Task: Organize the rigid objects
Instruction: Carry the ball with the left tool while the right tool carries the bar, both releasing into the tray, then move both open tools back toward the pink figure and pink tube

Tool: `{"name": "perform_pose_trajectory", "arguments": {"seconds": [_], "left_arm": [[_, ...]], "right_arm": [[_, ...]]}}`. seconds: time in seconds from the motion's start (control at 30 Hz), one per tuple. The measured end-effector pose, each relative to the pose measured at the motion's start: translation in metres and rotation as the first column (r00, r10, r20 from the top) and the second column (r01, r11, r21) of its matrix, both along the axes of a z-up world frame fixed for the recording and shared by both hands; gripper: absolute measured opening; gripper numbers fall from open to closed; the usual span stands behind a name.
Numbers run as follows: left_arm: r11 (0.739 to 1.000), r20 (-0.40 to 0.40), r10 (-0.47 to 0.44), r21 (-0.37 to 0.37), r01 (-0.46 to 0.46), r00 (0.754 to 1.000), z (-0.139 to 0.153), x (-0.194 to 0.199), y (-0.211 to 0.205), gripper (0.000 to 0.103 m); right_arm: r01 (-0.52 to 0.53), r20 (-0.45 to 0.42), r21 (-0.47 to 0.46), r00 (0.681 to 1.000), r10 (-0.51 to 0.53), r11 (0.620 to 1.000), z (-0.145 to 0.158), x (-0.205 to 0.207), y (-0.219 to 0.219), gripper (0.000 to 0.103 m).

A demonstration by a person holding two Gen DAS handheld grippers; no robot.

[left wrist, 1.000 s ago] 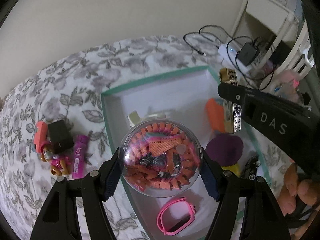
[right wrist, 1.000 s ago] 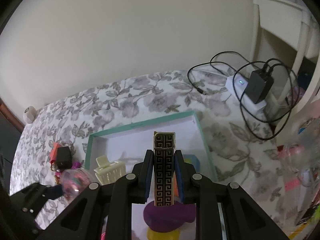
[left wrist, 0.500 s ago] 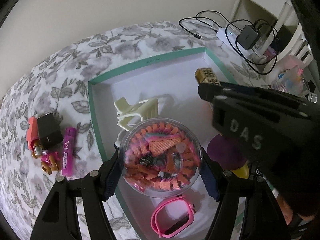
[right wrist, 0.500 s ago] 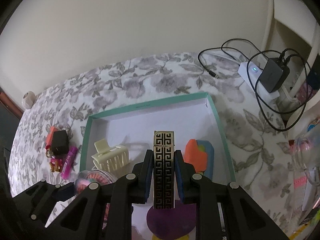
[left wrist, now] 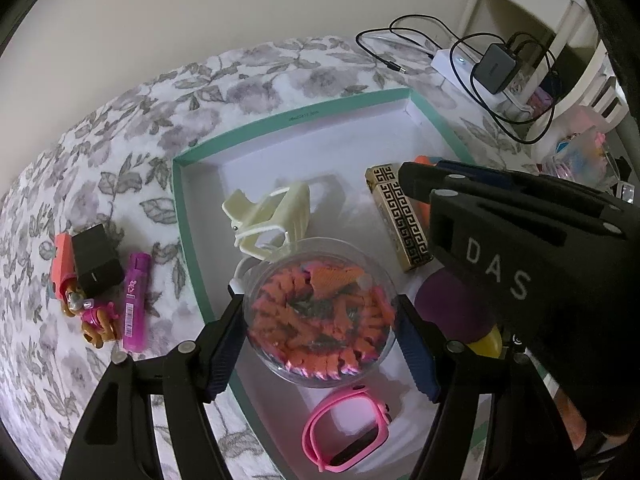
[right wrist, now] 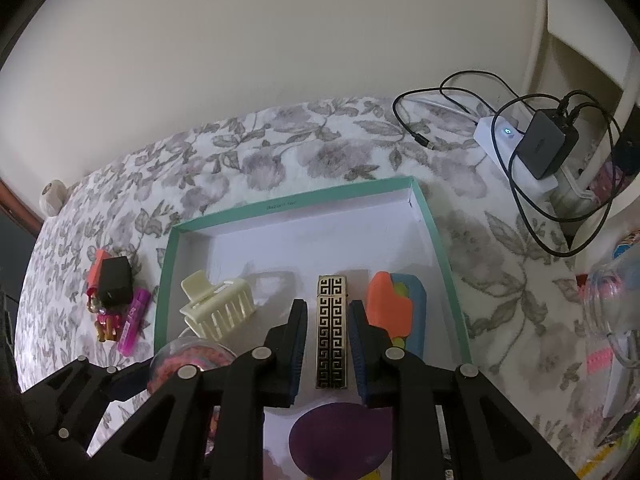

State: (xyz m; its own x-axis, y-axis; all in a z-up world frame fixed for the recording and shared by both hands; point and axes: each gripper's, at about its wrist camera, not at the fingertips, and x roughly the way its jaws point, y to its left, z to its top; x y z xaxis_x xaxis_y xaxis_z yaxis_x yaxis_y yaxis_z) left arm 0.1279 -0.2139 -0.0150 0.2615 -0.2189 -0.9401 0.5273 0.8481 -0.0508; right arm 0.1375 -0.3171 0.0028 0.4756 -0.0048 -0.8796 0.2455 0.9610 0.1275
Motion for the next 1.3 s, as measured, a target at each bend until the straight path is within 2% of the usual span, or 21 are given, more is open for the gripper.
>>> {"name": "perform_pose_trajectory", "arguments": {"seconds": [0.1,0.2,0.5,0.73,0.9,1.0,1.07,1.2,1.3], "left_arm": [[1.000,-0.012,-0.007,-0.003,0.007,1.000,0.001,0.000,0.001,0.074],[1.000,-0.008,-0.004,-0.020,0.004,1.000,0.007,0.000,0.003,0.080],[0.998,0.030,0.019,-0.058,-0.017,0.999,0.032,0.005,0.016,0.081],[0.988,0.040,0.126,-0.099,-0.122,0.991,0.045,0.022,0.049,0.081],[0.968,0.052,0.226,-0.125,-0.218,0.973,0.054,0.036,0.077,0.081],[0.950,0.064,0.292,-0.133,-0.282,0.954,0.059,0.044,0.095,0.083],[0.933,0.063,0.341,-0.144,-0.330,0.938,0.060,0.049,0.108,0.083],[0.896,0.071,0.429,-0.159,-0.414,0.901,0.063,0.057,0.130,0.084],[0.869,0.074,0.482,-0.171,-0.465,0.873,0.064,0.061,0.145,0.098]], "right_arm": [[0.002,0.009,0.000,1.000,-0.002,1.000,0.002,-0.001,-0.001,0.023],[0.004,0.023,-0.006,1.000,-0.004,1.000,0.008,-0.002,-0.001,0.023],[0.003,0.097,-0.029,0.995,-0.001,1.000,0.036,-0.009,0.003,0.023],[0.003,0.149,-0.051,0.989,0.004,0.999,0.057,-0.016,0.005,0.023],[-0.004,0.133,-0.063,0.991,0.013,0.998,0.055,-0.015,0.009,0.023],[-0.016,0.112,-0.074,0.993,0.024,0.997,0.050,-0.012,0.013,0.028],[-0.021,0.107,-0.081,0.994,0.029,0.997,0.049,-0.011,0.016,0.042],[-0.030,0.113,-0.090,0.993,0.040,0.996,0.050,-0.010,0.021,0.061],[-0.043,0.111,-0.094,0.992,0.053,0.995,0.049,-0.009,0.024,0.066]]}}
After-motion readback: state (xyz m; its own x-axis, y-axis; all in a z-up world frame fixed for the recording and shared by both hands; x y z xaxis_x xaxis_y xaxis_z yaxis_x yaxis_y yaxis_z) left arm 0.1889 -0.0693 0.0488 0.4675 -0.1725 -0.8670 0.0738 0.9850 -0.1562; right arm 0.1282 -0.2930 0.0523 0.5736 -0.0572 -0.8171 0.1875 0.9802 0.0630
